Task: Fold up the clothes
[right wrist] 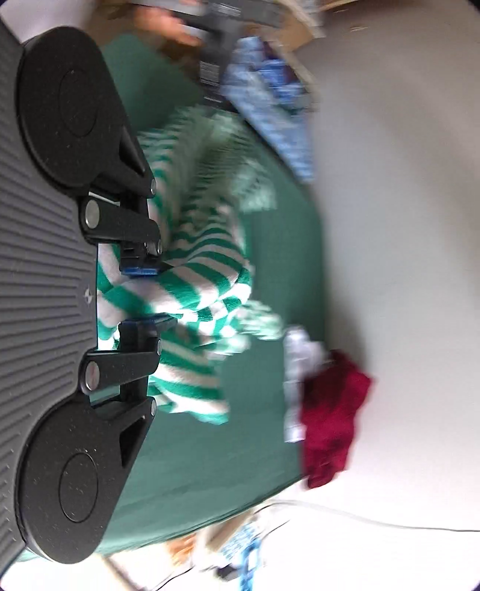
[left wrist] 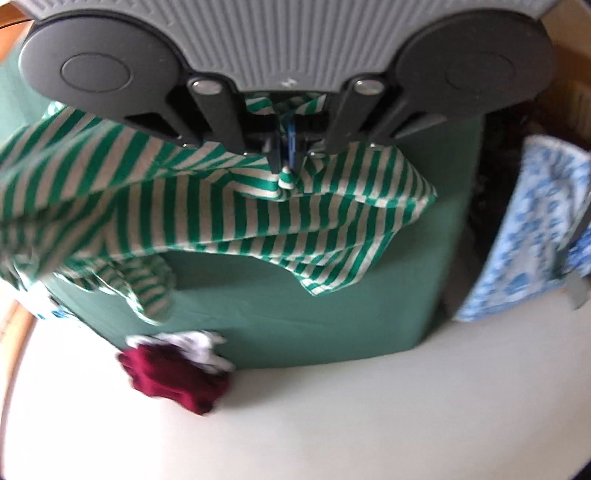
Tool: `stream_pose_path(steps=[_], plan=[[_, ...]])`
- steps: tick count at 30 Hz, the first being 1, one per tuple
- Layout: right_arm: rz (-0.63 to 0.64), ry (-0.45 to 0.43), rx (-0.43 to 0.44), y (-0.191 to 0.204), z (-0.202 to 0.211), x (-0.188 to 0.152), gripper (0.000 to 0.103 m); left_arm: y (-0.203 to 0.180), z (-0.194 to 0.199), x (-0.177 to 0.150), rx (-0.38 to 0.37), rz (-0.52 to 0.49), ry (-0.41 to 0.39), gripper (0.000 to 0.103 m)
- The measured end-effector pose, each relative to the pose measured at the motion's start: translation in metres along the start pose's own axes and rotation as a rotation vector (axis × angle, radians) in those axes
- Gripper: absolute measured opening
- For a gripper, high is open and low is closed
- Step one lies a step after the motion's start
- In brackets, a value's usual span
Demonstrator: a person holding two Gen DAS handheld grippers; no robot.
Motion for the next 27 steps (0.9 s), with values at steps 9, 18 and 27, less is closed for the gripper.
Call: stream_pose_path(steps=[9,18,27], plan=[[-0.036,0.012,-0.117,0.035,0.015,-0.019,0.057,-0.018,-0.011,-0.011,-0.1,-0.137,0.005,0.016],[0.218,0.137,0.12,0.075,-0.13,0.001,0.062,0.006,0.018,-0.026,0.032,-0.06,-0.007,0.05],[-0.024,-0.086,0.056,-0.014,-0.071,0.06,0.005,-0.005,0.026,-0.041,0.064,0.003,0.021,0.068]])
Point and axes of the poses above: each gripper's, at about its wrist camera, not at the fingertips, and z roughly against the way its jaws point, y to its left, x to its top, the point moved 2 cm from there along -z, roughly the way its jaws point, and after that the axes turned 10 degrees about x, right-handed, at the moved point
